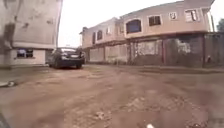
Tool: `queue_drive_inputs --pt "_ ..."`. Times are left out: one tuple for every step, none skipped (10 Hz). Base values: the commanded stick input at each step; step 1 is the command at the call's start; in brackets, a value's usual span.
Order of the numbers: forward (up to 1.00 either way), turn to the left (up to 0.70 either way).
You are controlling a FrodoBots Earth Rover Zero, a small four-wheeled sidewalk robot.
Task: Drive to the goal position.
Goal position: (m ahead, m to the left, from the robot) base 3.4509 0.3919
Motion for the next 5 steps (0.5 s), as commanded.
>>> queue_drive_inputs --pt "1.00 0.13" --pt "1.00 0.13" --pt "1.00 0.13" --pt "1.00 0.02" --pt "1.00 -0.10"
